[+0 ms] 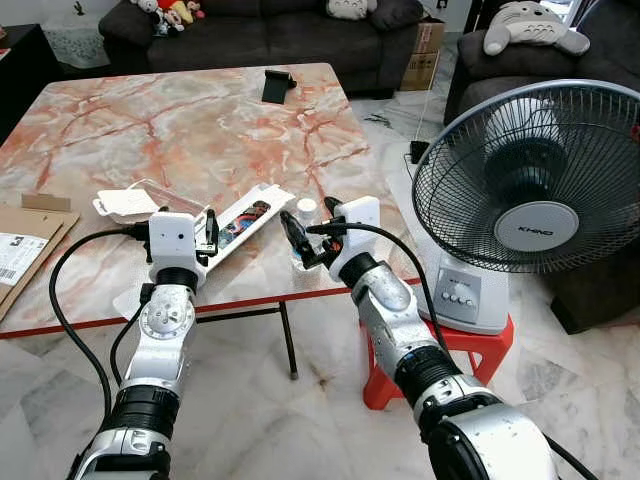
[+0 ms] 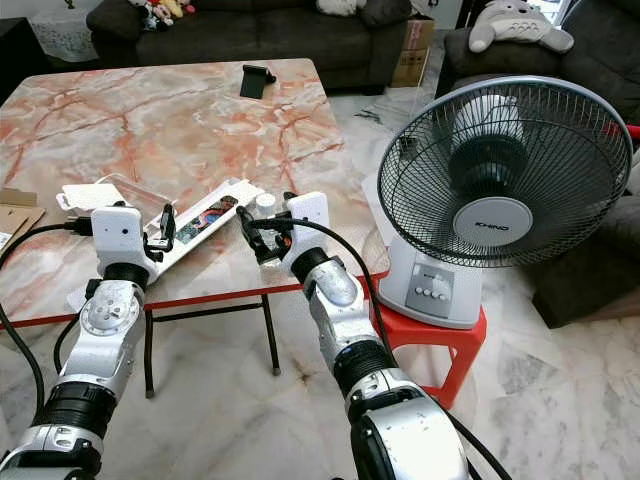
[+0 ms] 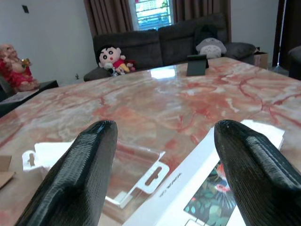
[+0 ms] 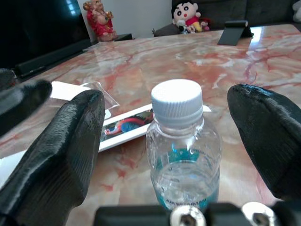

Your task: Picking trash to rubbish bin

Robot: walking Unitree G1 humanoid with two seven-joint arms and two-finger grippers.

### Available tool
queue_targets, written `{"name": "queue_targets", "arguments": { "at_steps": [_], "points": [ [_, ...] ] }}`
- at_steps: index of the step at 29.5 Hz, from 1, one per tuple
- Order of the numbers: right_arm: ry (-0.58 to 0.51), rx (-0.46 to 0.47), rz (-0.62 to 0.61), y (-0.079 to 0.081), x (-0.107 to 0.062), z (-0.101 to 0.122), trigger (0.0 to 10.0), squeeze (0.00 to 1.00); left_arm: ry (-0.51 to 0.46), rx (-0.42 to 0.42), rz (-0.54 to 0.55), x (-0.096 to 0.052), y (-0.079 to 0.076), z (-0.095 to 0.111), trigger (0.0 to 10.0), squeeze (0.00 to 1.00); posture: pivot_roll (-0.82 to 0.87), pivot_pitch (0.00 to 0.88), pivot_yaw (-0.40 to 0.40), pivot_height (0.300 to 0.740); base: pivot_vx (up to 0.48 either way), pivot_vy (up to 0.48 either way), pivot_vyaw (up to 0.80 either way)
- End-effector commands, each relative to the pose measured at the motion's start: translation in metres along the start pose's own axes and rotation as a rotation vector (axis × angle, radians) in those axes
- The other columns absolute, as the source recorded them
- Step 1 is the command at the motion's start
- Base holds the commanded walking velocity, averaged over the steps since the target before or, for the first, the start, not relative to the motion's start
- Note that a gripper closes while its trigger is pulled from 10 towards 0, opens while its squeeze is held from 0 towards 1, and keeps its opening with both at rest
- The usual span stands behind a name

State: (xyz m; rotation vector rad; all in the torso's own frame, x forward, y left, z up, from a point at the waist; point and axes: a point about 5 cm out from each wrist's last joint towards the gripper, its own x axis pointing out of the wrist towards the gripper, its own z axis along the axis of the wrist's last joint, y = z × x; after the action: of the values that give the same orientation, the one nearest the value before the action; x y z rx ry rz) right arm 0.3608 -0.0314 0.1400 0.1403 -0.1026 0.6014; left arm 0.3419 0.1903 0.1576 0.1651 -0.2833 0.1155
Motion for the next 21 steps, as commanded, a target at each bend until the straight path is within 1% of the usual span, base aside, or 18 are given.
{"name": "queue_targets", "arguments": {
  "at_steps": [1, 15, 21],
  "points": [
    [-0.027, 0.076, 0.082, 0.044, 0.016, 0.002, 10.0, 0.0, -0.004, -0.008, -0.011, 0.0, -0.002, 0.002, 10.0, 0.0, 0.18, 0.091, -0.013, 0.74, 0.0, 0.0, 0.0],
    [-0.02, 0.068, 0.071, 0.045, 0.023, 0.008, 10.0, 0.0, -0.016, -0.007, -0.012, -0.001, -0.001, 0.007, 10.0, 0.0, 0.19, 0.082, -0.018, 0.74, 0.0, 0.0, 0.0],
    [-0.016, 0.071, 0.065, 0.045, 0.028, 0.014, 10.0, 0.0, -0.024, -0.012, -0.014, -0.002, -0.003, 0.011, 10.0, 0.0, 0.21, 0.087, -0.023, 0.74, 0.0, 0.0, 0.0]
  ]
}}
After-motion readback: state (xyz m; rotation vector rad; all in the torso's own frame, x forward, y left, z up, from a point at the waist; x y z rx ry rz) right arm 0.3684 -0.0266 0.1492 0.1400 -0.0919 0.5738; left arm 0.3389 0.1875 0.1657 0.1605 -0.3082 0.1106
